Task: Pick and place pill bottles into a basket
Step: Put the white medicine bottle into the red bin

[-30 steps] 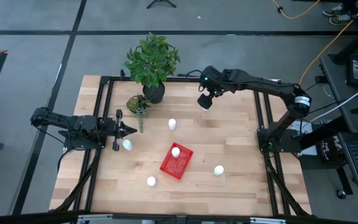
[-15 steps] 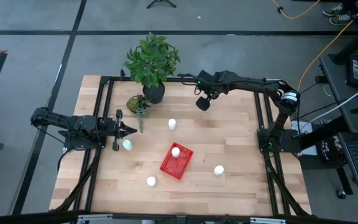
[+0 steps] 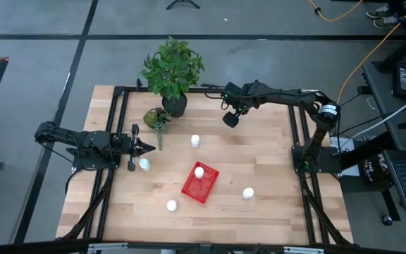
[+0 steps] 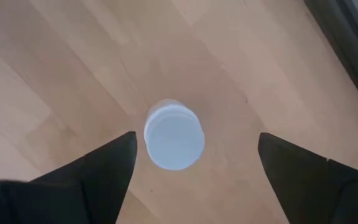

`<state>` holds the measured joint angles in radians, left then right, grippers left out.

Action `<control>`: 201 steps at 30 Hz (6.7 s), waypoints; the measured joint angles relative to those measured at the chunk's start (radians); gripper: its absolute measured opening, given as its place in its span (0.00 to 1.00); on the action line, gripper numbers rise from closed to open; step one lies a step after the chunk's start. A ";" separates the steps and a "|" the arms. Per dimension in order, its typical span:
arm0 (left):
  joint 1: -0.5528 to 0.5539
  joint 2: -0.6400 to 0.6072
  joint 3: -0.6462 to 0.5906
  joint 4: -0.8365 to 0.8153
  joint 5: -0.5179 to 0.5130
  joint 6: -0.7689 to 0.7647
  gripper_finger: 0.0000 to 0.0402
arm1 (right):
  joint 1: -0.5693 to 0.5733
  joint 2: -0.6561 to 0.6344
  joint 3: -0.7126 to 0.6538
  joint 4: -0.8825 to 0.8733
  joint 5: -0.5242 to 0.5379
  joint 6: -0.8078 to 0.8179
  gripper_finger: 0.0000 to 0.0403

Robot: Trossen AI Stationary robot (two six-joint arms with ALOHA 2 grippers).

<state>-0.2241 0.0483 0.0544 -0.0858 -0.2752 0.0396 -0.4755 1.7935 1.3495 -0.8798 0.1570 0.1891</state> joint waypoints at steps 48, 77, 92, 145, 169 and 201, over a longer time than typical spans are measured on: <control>0.000 0.000 0.000 0.000 0.000 0.000 0.01 | 0.001 0.154 0.054 0.008 -0.042 0.016 0.74; 0.000 0.000 0.000 0.000 0.000 0.000 0.01 | 0.033 0.151 0.065 -0.058 -0.034 0.002 0.40; 0.000 0.000 0.000 0.000 0.000 0.000 0.01 | 0.205 0.077 0.146 -0.150 -0.015 -0.028 0.38; 0.000 0.000 0.000 0.000 0.000 0.000 0.01 | 0.793 0.138 0.333 -0.078 0.051 0.006 0.38; 0.000 0.000 0.000 -0.001 0.000 0.000 0.02 | 0.777 0.195 0.340 -0.067 0.024 -0.008 0.38; 0.000 0.000 0.000 0.000 0.000 0.000 0.01 | 0.740 0.278 0.340 -0.108 -0.062 0.011 0.38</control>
<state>-0.2245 0.0486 0.0544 -0.0860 -0.2752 0.0399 0.2640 2.0711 1.6892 -0.9875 0.0946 0.2000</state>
